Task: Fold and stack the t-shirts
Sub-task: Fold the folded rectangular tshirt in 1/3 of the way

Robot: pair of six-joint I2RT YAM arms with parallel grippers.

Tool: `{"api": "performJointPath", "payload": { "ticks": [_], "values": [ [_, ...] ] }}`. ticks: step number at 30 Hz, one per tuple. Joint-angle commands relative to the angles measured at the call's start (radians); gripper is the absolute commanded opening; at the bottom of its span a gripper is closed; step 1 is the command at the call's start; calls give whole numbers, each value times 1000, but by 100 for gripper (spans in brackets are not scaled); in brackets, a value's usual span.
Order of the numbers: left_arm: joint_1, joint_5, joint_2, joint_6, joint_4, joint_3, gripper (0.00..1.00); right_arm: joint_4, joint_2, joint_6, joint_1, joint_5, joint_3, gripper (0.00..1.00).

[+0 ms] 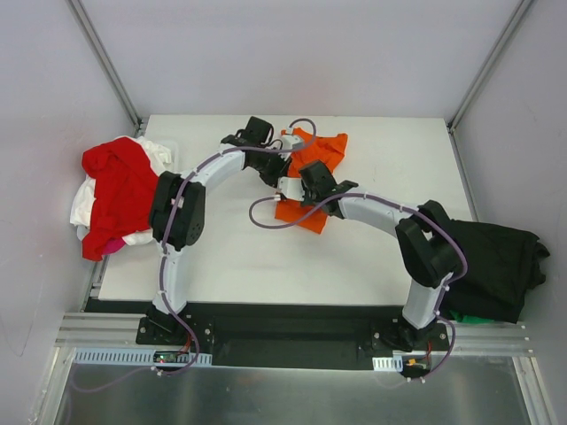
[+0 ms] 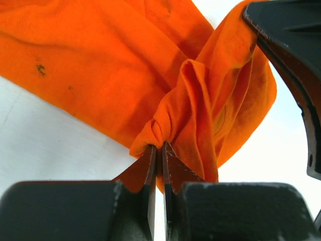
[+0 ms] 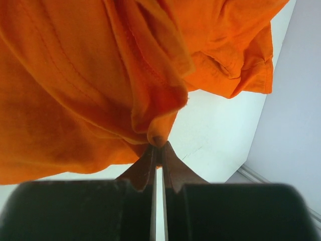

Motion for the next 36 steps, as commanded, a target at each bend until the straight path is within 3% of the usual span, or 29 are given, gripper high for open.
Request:
{"api": "performJointPath", "payload": {
  "ticks": [1, 4, 7, 8, 9, 11, 16, 17, 18, 26, 36],
  "values": [
    [13, 28, 36, 17, -39, 80, 5, 47, 37, -17, -32, -19, 66, 1],
    [13, 23, 65, 15, -50, 112, 7, 67, 66, -24, -47, -9, 83, 1],
    [17, 22, 91, 12, -62, 137, 15, 72, 97, -25, -58, -2, 104, 5],
    [16, 23, 96, 11, -67, 141, 21, 72, 102, -25, -59, -2, 109, 13],
    [17, 14, 100, 9, -64, 144, 38, 74, 105, -28, -62, -1, 110, 17],
    [21, 4, 106, 9, -67, 150, 55, 81, 114, -30, -65, 4, 112, 26],
    [28, -12, 114, -6, -66, 170, 76, 103, 113, -25, -75, 5, 103, 39],
    [28, -13, 113, -9, -66, 172, 80, 107, 108, -24, -75, 5, 101, 50],
    [28, -13, 111, -12, -66, 172, 85, 109, 103, -22, -73, 5, 99, 55],
    [30, -55, 82, -29, -64, 172, 97, 124, 62, -8, -73, 16, 93, 71],
    [30, -141, -1, -37, -61, 200, 99, 126, -13, 6, -64, 74, 96, 74]
  ]
}}
